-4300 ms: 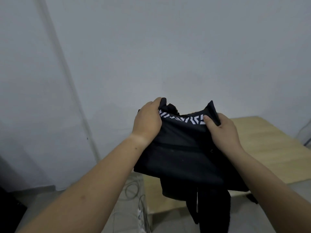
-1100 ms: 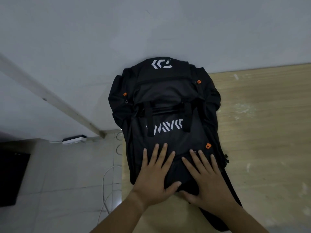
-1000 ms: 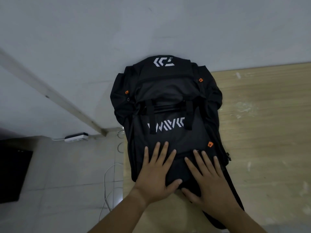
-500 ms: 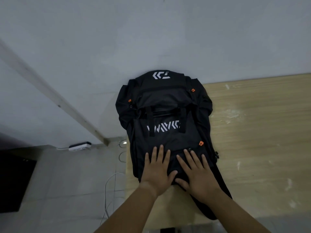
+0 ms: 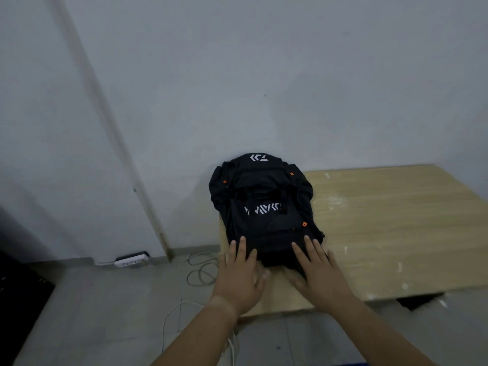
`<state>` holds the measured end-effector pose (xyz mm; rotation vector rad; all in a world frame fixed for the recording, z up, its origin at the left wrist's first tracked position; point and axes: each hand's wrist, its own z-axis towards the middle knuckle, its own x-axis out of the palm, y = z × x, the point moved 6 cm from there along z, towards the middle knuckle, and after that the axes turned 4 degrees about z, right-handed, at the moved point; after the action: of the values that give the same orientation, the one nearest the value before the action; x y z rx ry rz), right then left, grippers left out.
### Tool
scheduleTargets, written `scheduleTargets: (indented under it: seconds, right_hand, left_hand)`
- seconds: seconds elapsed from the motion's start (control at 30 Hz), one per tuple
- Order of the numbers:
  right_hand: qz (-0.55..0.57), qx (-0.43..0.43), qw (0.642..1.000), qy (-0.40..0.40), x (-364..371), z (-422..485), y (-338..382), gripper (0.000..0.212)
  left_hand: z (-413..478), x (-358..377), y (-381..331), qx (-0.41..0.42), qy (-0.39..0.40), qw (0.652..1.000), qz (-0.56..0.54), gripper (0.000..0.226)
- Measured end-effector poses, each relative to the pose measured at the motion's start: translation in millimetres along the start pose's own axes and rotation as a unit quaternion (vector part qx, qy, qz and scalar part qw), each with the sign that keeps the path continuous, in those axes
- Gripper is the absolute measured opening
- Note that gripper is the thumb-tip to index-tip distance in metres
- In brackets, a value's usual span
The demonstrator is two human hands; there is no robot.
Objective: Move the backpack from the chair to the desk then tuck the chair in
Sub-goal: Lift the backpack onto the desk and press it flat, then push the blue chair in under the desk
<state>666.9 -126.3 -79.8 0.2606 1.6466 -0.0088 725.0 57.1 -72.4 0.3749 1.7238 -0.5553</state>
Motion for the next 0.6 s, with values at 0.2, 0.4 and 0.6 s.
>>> scheduleTargets:
  seconds: [0.2, 0.4, 0.6]
  right_hand:
    - [0.004, 0.020, 1.000, -0.011, -20, -93, 47, 0.082]
    - [0.014, 0.013, 1.000, -0.013, -34, -177, 73, 0.084]
    - [-0.001, 0.025, 1.000, -0.006, -45, -256, 43, 0.084]
  left_hand:
    - [-107, -29, -5, 0.018, -0.043, 0.999, 0.009, 0.070]
    - [-179, -36, -43, 0.046, -0.059, 0.997, 0.002, 0.070]
    - [-232, -26, -80, 0.041, -0.048, 0.998, -0.015, 0.063]
